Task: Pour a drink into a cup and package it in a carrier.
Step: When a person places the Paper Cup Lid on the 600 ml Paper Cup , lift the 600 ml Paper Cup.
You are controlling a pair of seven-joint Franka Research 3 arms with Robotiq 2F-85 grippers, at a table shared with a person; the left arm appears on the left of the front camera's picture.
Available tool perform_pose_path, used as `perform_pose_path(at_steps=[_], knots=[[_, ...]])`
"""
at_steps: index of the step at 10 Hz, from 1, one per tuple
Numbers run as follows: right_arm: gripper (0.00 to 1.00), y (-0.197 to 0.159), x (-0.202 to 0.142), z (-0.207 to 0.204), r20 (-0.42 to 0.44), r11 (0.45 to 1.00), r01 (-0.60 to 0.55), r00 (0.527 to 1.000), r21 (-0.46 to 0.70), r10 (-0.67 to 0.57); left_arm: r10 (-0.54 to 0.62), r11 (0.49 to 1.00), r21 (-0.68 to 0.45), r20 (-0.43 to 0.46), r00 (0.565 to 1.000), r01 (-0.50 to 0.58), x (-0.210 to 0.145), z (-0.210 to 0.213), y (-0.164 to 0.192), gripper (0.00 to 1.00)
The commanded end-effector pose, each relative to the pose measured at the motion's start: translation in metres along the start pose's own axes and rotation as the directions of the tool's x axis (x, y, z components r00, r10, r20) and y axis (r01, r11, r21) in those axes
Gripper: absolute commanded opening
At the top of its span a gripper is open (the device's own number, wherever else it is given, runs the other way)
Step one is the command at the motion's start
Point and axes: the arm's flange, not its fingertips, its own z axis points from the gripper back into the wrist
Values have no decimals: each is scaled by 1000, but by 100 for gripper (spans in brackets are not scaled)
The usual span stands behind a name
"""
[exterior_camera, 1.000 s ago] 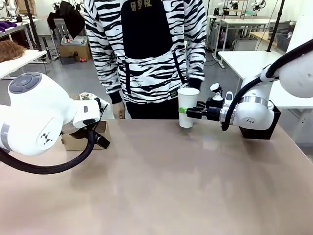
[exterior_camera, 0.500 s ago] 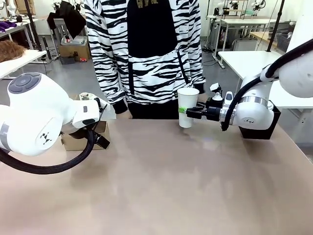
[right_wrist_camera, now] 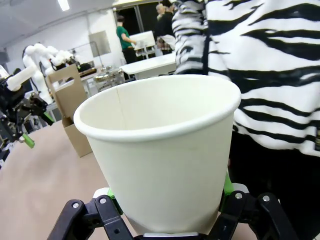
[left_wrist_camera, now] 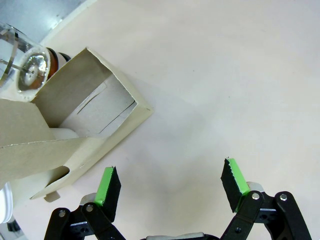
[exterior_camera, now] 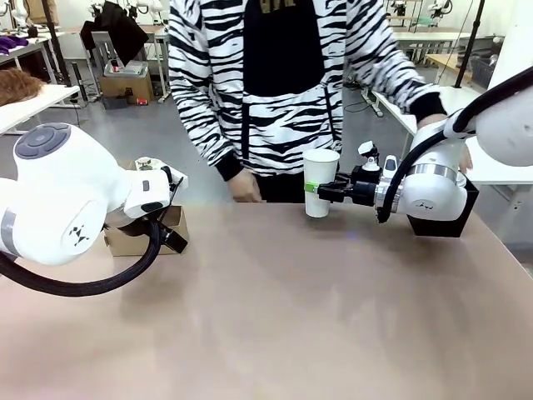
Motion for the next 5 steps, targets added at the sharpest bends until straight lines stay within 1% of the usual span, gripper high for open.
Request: perform_pose_path(at_steps=[1, 5], knots=[[80, 2, 3, -3, 1, 1000, 4, 1000, -5, -4, 1, 1000, -2, 2, 1000, -1, 0, 1, 0, 100], [80, 2, 3, -3, 1, 1000, 4, 1000, -5, -4, 1, 1000, -2, 2, 1000, -1, 0, 1, 0, 100]])
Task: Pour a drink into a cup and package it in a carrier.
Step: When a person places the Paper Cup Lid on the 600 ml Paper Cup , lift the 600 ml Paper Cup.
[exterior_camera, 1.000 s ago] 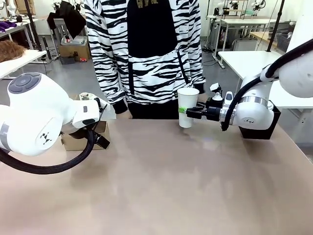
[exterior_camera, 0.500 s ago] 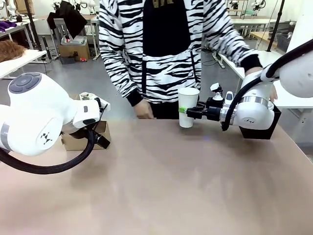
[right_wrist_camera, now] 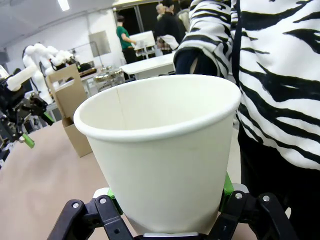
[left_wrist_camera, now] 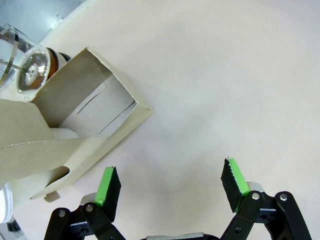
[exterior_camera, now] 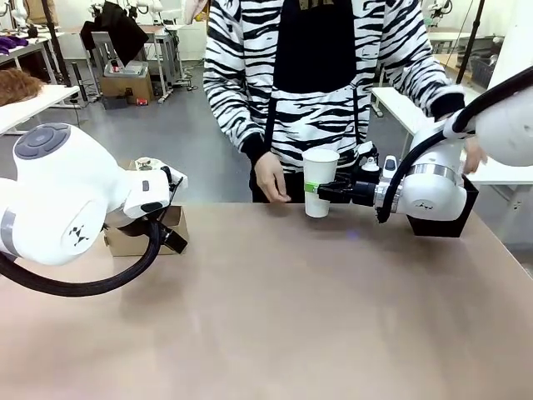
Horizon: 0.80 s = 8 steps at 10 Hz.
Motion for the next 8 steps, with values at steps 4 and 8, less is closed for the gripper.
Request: perform_pose_path(at_steps=[4, 8], knots=[[80, 2, 3, -3, 1, 1000, 4, 1000, -5, -4, 1, 1000, -2, 2, 1000, -1, 0, 1, 0, 100], [80, 2, 3, -3, 1, 1000, 4, 1000, -5, -4, 1, 1000, -2, 2, 1000, -1, 0, 1, 0, 100]])
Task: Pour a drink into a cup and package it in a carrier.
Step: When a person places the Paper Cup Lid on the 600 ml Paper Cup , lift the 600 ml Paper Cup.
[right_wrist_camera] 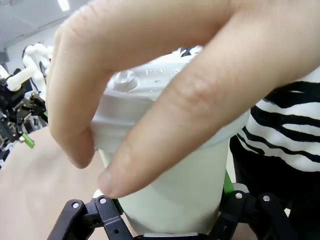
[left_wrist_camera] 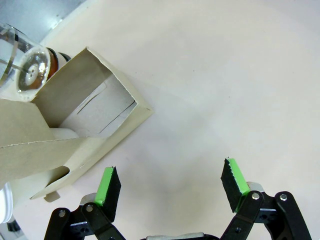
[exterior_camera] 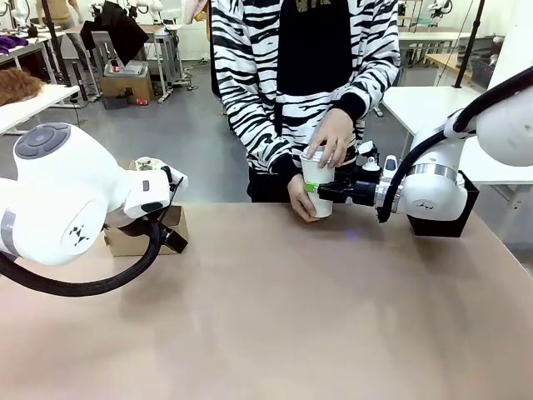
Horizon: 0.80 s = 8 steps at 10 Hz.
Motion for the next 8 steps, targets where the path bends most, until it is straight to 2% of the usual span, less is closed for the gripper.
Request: perform_pose_path(at_steps=[1, 8], knots=[[80, 2, 2, -2, 0, 1000, 5, 1000, -6, -5, 1, 1000, -2, 2, 1000, -1, 0, 1, 0, 100], [80, 2, 2, -2, 0, 1000, 5, 1000, -6, -5, 1, 1000, -2, 2, 1000, -1, 0, 1, 0, 100]])
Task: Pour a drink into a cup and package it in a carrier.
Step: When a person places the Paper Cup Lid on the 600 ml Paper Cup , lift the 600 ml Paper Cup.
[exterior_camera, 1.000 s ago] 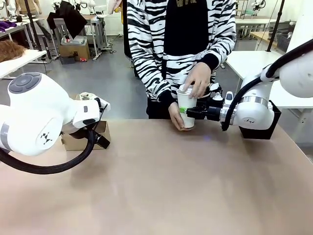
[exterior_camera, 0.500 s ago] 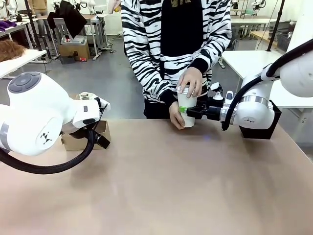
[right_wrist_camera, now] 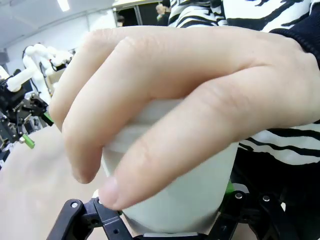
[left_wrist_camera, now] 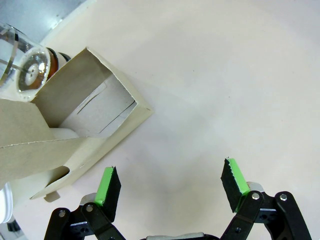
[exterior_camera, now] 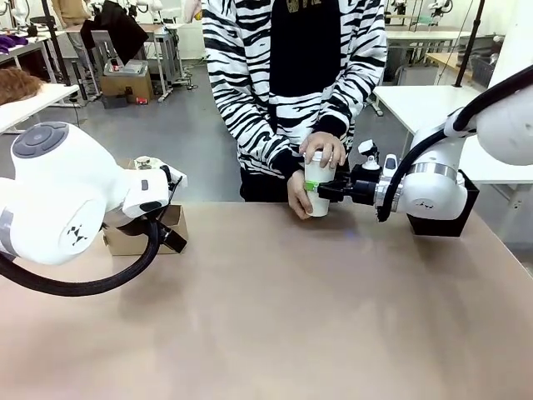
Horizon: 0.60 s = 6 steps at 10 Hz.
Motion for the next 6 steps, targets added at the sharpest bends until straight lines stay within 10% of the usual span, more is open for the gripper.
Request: perform_pose_path(at_steps=[1, 6], knots=[[80, 2, 2, -2, 0, 1000, 2, 1000, -6, -2, 1, 1000, -2, 2, 1000, -1, 0, 1, 0, 100], [80, 2, 2, -2, 0, 1000, 2, 1000, -6, -2, 1, 1000, -2, 2, 1000, -1, 0, 1, 0, 100]])
